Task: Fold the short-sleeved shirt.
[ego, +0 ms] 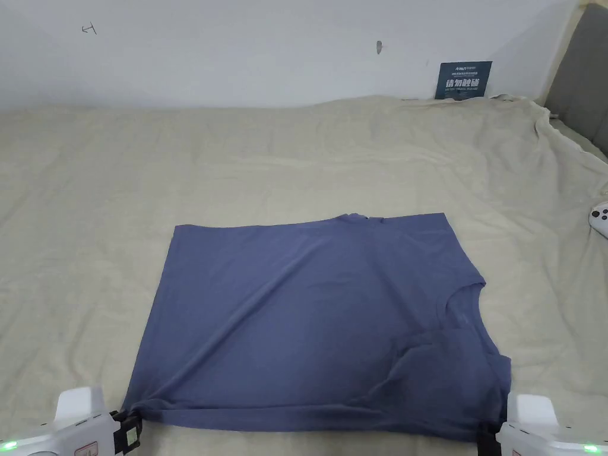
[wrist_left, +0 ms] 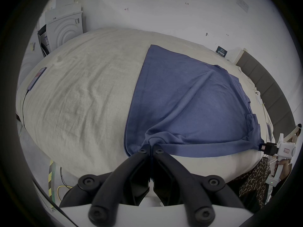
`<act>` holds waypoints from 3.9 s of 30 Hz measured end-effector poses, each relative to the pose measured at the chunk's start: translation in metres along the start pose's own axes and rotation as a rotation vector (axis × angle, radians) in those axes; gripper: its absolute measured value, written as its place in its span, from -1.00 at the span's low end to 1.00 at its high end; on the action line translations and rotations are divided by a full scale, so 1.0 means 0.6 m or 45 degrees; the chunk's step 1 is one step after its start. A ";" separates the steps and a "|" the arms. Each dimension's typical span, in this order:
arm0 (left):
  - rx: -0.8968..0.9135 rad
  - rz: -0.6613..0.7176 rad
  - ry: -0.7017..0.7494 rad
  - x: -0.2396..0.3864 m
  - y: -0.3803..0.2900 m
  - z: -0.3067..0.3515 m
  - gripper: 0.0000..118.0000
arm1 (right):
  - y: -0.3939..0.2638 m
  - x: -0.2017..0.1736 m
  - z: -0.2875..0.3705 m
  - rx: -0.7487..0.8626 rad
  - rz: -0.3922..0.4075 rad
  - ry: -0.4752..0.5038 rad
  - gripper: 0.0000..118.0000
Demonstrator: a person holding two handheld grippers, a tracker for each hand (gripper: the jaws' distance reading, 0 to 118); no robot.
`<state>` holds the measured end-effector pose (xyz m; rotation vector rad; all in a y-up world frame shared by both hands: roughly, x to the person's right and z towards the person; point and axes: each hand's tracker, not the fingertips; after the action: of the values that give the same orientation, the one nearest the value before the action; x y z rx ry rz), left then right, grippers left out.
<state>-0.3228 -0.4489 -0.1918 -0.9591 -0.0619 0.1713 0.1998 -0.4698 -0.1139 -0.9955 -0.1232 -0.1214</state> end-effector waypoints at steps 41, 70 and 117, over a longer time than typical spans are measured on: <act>-0.141 -0.214 0.124 0.045 0.247 -0.255 -1.00 | 0.312 0.014 -0.211 -0.013 -0.029 -0.092 -0.90; 0.514 -0.128 0.036 0.091 0.200 0.087 0.97 | 0.215 -0.028 0.193 0.692 -0.038 0.034 0.68; -0.175 -0.243 0.115 0.037 0.180 -0.159 -0.95 | 0.184 -0.004 0.083 0.459 -0.043 -0.018 -1.00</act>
<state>-0.3015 -0.4615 -0.3357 -1.0907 -0.0821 -0.0531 0.2123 -0.3685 -0.1790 -0.6346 -0.1688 -0.1181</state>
